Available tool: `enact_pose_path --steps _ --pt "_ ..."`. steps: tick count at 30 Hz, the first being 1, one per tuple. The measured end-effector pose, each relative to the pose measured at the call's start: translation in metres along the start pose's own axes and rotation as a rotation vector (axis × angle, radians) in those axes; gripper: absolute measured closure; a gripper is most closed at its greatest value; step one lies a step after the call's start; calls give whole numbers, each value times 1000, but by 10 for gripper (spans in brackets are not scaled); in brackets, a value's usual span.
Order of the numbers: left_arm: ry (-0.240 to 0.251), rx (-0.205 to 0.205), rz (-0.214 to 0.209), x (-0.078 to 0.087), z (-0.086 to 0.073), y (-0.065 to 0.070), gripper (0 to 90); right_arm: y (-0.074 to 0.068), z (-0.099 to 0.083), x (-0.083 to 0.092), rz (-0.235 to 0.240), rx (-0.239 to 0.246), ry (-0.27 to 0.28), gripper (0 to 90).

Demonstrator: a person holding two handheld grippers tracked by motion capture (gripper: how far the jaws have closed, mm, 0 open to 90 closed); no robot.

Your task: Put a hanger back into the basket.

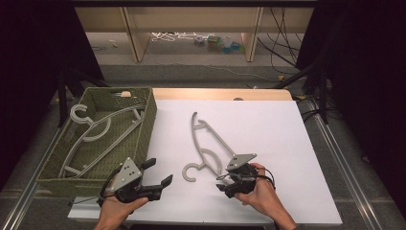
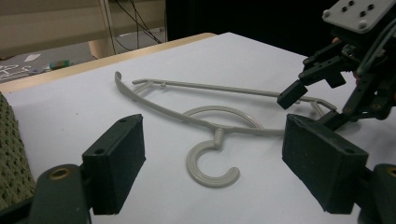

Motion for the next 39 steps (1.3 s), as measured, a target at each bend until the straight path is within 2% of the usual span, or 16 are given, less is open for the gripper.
enact_pose_path --steps 1,2,5,8,12,15,16,21,23,25,27,28,32,39 --pt "2 22 4 0 0 1 213 1 -2 0 13 -6 -30 377" --pt "1 11 2 0 0 1 213 2 -3 -3 17 -12 -52 386" --pt "-7 10 2 1 0 1 213 4 -7 -9 33 -18 -104 451" --pt "-11 10 -1 0 -1 1 213 7 -9 -12 29 -40 -134 488" --pt "-12 22 -2 0 -1 2 214 12 -9 -16 35 -47 -162 567" --pt "-17 23 0 0 -2 2 215 13 -8 -21 38 -27 -182 611" --pt "-19 0 -11 -1 -2 1 215 12 -8 -22 44 -33 -195 636" --pt "-20 12 -6 0 -2 1 217 14 -5 -25 30 -13 -243 706" --pt "-12 24 -13 -2 -3 2 217 14 -4 -26 28 0 -268 711" --pt "-20 10 -13 -1 -3 1 218 14 -3 -27 23 14 -287 712" --pt "-21 23 -10 -2 -4 2 218 14 -2 -27 25 5 -313 712" --pt "-22 8 -12 -2 -4 2 218 14 -2 -27 22 3 -318 712" --pt "-26 9 -11 -2 -4 2 219 14 -1 -28 34 14 -324 726" --pt "-26 6 -11 -2 -4 2 221 15 -1 -29 28 30 -327 779"
Point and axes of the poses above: each handheld gripper's, and its own axes: x roughly backward along the jaws, z roughly out of its top, y roughly to its right, the point moved 8 cm from there along -x, roughly forward along the jaws, and after that the axes turned 6 degrees about y, right-handed, at the moved point
